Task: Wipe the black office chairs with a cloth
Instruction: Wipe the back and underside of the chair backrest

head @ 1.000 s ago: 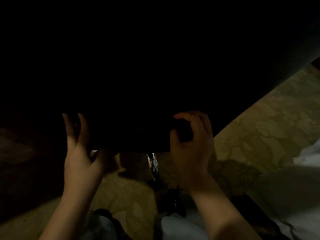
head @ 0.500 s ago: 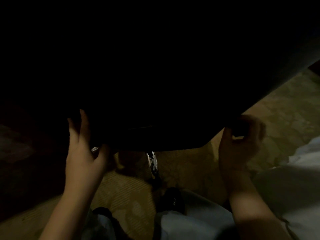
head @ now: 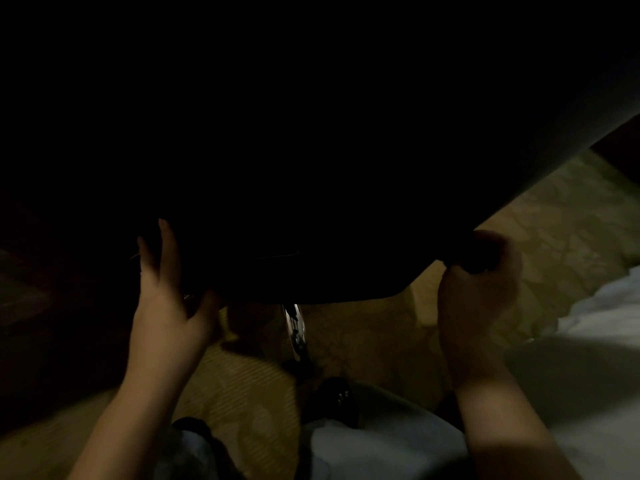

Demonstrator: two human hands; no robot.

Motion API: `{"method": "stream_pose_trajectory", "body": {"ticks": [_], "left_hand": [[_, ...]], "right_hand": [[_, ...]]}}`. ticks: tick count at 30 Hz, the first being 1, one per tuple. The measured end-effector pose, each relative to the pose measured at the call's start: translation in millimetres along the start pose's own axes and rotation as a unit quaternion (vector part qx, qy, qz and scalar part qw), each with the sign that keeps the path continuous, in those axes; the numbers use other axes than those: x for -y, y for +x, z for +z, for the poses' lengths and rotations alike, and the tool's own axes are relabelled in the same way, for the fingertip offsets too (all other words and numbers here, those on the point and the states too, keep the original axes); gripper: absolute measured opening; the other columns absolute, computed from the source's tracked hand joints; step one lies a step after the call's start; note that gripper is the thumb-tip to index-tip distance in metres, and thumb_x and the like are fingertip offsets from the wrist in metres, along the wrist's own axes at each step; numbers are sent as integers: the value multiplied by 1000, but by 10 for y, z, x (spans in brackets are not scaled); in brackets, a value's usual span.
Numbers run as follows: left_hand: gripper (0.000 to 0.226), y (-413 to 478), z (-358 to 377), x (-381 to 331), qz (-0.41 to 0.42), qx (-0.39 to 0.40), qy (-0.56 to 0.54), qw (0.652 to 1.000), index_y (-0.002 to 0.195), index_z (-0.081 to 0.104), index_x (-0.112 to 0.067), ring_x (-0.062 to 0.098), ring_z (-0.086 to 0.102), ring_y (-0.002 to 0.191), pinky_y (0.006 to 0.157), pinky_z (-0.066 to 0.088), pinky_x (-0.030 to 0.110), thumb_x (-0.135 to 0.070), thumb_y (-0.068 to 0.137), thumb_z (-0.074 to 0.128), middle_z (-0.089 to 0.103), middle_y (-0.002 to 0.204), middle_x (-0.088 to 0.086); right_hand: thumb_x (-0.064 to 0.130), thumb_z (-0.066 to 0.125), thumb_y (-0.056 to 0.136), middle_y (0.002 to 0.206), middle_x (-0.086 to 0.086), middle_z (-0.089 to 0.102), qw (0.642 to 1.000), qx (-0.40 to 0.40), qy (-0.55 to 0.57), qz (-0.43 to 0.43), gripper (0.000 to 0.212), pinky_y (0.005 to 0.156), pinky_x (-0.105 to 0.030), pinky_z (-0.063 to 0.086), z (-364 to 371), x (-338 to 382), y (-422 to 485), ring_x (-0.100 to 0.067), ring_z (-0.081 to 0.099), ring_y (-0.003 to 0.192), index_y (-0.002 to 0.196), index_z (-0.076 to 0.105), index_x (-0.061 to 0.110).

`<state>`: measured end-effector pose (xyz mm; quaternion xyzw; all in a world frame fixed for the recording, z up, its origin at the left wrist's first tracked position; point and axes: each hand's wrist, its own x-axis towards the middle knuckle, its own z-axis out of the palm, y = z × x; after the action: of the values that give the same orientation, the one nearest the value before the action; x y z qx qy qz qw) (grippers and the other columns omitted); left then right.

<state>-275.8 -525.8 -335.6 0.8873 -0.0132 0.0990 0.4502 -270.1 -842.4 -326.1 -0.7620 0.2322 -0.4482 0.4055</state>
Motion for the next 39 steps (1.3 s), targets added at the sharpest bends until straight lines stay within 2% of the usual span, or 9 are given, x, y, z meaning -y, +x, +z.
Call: {"method": "stream_pose_trajectory", "body": {"ticks": [3, 7, 13, 18, 22, 26, 30, 35, 39], "left_hand": [[90, -12, -5, -8, 9, -6, 5, 1000, 152, 1, -38, 0, 27, 115, 80, 39, 24, -22, 88, 61, -1, 162, -5], [91, -44, -19, 23, -13, 9, -5, 1000, 150, 1, -42, -8, 30, 108, 68, 37, 13, -12, 89, 61, 8, 161, -5], [91, -22, -43, 97, -17, 10, -5, 1000, 152, 3, -39, 5, 30, 122, 90, 42, 29, -15, 88, 62, 12, 161, -3], [95, -7, -34, 70, 9, 4, 29, 1000, 151, -6, -39, 13, 25, 126, 86, 41, 36, -18, 88, 61, 3, 162, -1], [96, -15, -10, 79, 15, 1, 30, 999, 151, -8, -41, 9, 21, 126, 85, 41, 35, -21, 88, 61, -1, 162, -3], [96, -26, -16, 104, 5, 6, 35, 999, 151, -8, -41, 31, 35, 135, 87, 45, 43, -24, 87, 62, 2, 162, 0], [94, -30, -25, 103, 2, 4, 34, 999, 151, -5, -41, 35, 34, 135, 90, 45, 48, -22, 87, 61, 4, 162, -1], [93, -42, -32, 96, -20, 11, 39, 999, 152, -3, -41, 33, 34, 136, 96, 45, 52, -22, 87, 62, 5, 162, -3], [92, -31, -32, 96, -29, 19, 29, 999, 152, 0, -41, 31, 36, 135, 96, 47, 52, -21, 86, 61, 8, 162, -2]], "right_hand": [[-1, 67, 79, 98, 13, 53, 992, -46, 62, -96, 34, 67, -35, 52, -25, 232, 15, -21, 58, 87, 100, 57, 25], [-1, 65, 81, 92, 4, 52, 985, -71, 50, -152, 18, 65, -44, 49, 10, 312, -9, -16, 52, 79, 98, 60, 4], [25, 63, 77, 92, -9, 56, 998, 41, -8, -51, 21, 72, -52, 46, 213, -163, -424, -36, 56, 88, 93, 53, 17], [6, 71, 78, 100, -5, 51, 989, 122, -46, 67, 27, 72, -29, 38, 395, -214, -664, -25, 54, 94, 99, 54, 10], [4, 71, 78, 99, -10, 55, 987, 130, -67, 74, 25, 66, -16, 34, 361, -206, -585, -26, 55, 92, 99, 57, 8], [3, 63, 75, 96, -12, 53, 989, 126, -69, 32, 18, 64, -1, 31, 285, -49, -457, -30, 54, 91, 92, 59, 4], [1, 61, 68, 99, -17, 58, 994, 56, -25, -92, 22, 72, -7, 36, 186, 306, -302, -34, 60, 90, 89, 65, 3], [-4, 66, 78, 103, -7, 52, 983, -23, 50, -178, 16, 70, -50, 49, 96, 539, -143, -42, 59, 84, 92, 67, 1], [-4, 68, 76, 92, -21, 58, 987, 13, 35, -156, 12, 74, -27, 48, 176, 386, -302, -37, 61, 82, 88, 66, -3]]}}
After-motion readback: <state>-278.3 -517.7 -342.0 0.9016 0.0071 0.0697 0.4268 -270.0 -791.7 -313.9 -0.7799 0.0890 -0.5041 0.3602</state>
